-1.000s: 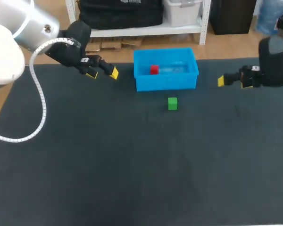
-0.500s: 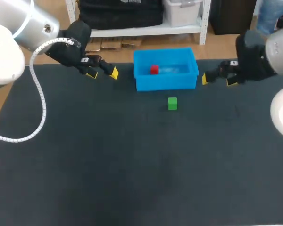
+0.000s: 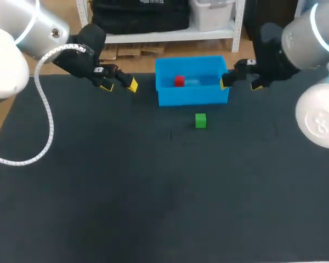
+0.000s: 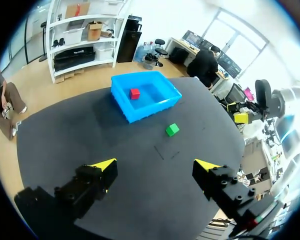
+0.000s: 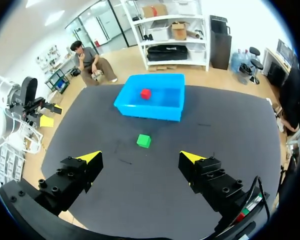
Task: Use the left arm to pick the red cube and place it into the blue plastic box first, then use the right arm to grasp the green cube and put it into the same blue plastic box after the first action is fully finished.
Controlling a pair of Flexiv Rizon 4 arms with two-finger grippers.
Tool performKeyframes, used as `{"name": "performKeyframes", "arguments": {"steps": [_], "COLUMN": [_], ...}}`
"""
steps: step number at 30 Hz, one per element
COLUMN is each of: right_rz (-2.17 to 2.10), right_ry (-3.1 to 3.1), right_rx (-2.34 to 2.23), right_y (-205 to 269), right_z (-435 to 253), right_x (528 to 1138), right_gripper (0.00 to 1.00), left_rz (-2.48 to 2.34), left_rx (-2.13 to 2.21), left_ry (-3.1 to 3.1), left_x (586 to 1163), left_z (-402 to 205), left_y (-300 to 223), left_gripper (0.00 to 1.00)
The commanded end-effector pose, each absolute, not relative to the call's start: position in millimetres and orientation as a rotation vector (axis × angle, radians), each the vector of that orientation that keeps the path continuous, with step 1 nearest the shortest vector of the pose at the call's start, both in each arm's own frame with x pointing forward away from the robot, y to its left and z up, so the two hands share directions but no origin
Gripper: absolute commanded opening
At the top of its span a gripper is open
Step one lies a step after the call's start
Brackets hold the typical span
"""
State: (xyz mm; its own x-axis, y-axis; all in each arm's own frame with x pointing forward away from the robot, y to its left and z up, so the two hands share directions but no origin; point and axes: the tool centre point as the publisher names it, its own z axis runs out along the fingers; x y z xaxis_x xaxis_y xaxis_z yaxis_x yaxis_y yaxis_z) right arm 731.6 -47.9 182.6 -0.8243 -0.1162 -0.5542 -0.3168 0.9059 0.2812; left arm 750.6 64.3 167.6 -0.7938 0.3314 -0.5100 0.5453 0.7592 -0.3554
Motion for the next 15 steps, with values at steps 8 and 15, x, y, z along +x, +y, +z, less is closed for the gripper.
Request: {"name": "performKeyframes", "arguments": {"steps": [8,15], "right_rz": [0.397,0.380], "right_ry": [2.603,2.636], "right_rx": [-0.312,-0.323], "right_y": [-25.5,-18.5], "right_z": [187.5,188.3], "right_x": [749.1,756.9], "right_gripper": [1.00,1.00], "left_rz": [-0.700,-0.700], "left_rx": [0.667,0.667], "left_ry": [2.529,2.529], "left_x": [749.8,749.8], "left_z": [166.8,166.8], "left_y": [65.4,65.4], "left_gripper": [1.00,1.00]}}
